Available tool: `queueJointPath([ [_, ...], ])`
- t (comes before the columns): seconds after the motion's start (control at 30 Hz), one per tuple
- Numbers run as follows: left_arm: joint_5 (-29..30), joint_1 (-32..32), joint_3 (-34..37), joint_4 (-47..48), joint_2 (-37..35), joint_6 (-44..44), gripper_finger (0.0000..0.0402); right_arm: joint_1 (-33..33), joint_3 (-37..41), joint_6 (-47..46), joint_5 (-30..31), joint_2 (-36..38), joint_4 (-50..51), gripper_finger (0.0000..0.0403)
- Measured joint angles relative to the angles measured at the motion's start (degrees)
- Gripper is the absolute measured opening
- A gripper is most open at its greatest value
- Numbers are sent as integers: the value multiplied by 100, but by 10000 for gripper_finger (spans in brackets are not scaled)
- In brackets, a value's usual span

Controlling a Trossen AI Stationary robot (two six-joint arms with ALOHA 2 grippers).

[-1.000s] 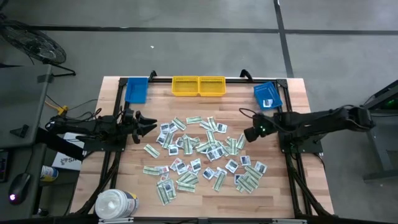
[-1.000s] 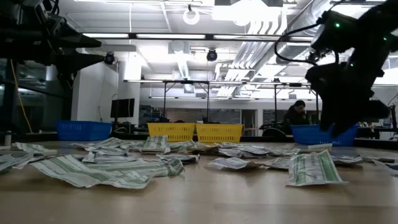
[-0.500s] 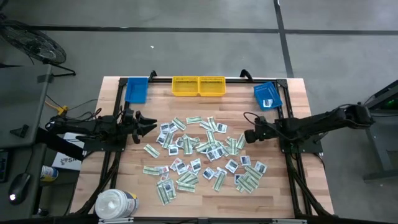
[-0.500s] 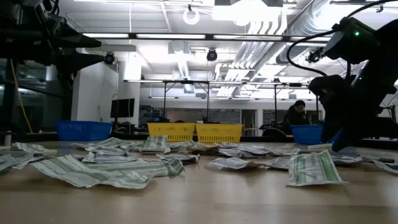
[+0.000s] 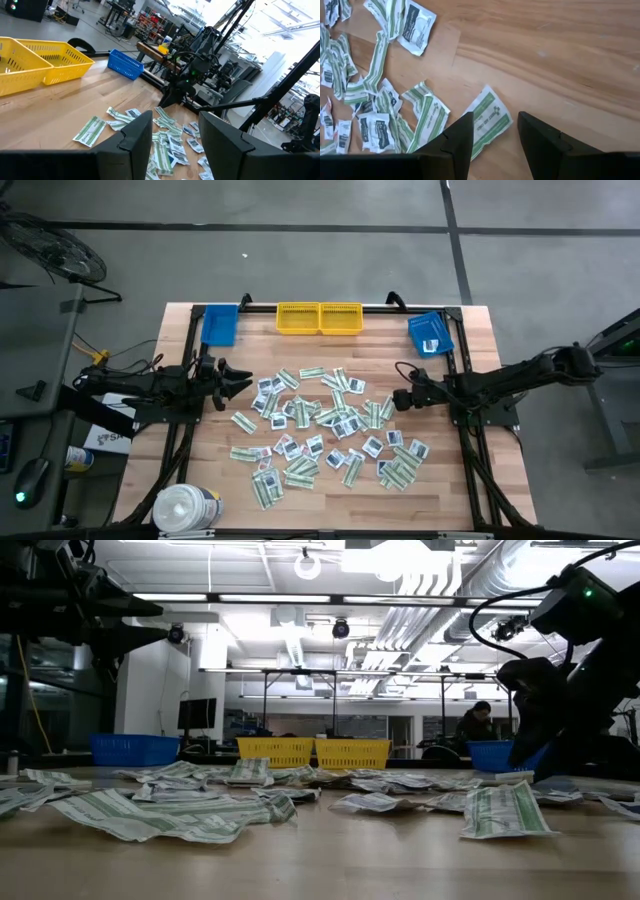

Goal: Pick & Place First Aid Supplies
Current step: Put the green bandage pack into the right yellow bin

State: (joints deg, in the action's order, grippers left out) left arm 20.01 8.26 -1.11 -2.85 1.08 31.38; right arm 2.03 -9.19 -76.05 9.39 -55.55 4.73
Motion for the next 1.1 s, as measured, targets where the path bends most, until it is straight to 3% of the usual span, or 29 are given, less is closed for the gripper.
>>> queueJointPath([
  [0.37, -1, 1, 0, 0, 1, 1, 161, 89, -2, -2, -115, 0, -7, 146],
  [0.8, 0, -1, -1, 0, 0, 1, 161, 89, 4, 133, -24, -11, -15, 85],
  [1.1, 0, 0, 1, 0, 0, 1, 161, 5, 4, 164, 100, -11, -122, 73],
])
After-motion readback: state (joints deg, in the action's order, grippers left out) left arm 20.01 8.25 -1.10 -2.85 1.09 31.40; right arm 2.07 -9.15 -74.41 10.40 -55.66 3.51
